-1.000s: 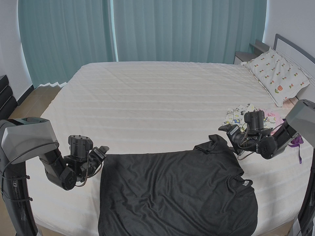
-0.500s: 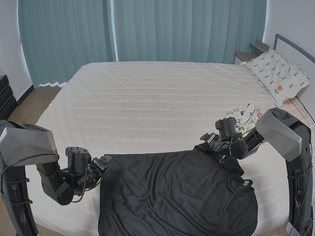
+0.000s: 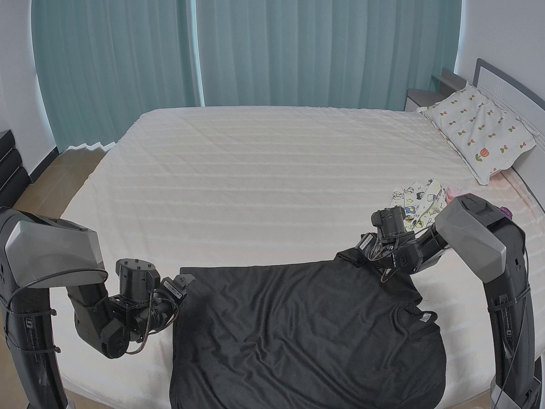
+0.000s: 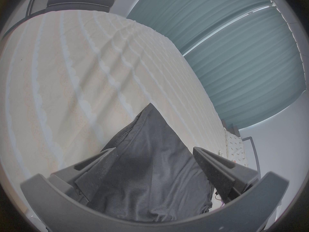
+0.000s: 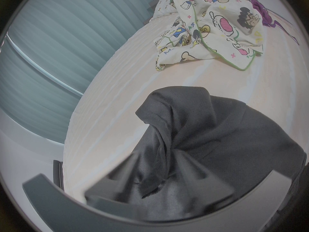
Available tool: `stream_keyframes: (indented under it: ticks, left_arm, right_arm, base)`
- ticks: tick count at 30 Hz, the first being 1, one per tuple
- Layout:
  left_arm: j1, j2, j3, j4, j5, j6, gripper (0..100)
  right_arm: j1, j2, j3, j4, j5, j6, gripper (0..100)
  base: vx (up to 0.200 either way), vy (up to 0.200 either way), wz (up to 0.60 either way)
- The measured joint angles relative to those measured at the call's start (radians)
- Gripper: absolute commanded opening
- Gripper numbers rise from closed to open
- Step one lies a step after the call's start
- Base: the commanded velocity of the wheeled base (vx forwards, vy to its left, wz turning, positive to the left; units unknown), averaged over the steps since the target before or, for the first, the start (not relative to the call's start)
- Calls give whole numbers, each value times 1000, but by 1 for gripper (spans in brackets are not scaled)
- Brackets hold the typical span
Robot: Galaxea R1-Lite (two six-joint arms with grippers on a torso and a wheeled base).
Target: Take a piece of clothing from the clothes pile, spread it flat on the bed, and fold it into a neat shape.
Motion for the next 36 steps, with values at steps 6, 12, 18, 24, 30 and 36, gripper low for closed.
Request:
stream_keyframes:
  ticks: [6,12,18,24,30,36]
  left_arm:
    - [1,7,2,-3,1,0,100]
    - [1,12,3,-3,2,0,100]
    - [1,24,0,-5,6,2,100]
    - [0,31,-2,-3,6,3,100]
    - [0,34,-3,-2,5,3,100]
    - [0,36,-3,-2,5,4,100]
  right_arm:
    - [-28,4,-66,-12,-25,0,0]
    - [-40,1,-143,-43,-39,-20,0]
    - [-41,28,-151,-41,-39,-70,100]
    - [-43,38,-143,-71,-37,-66,100]
    - [-55,29,-144,-99,-33,-65,100]
    - [-53,23,-141,-98,-32,-68,100]
  base:
    - [0,0,0]
    - [0,0,0]
    - [0,0,0]
    - [0,0,0]
    - [0,0,0]
    - [0,0,0]
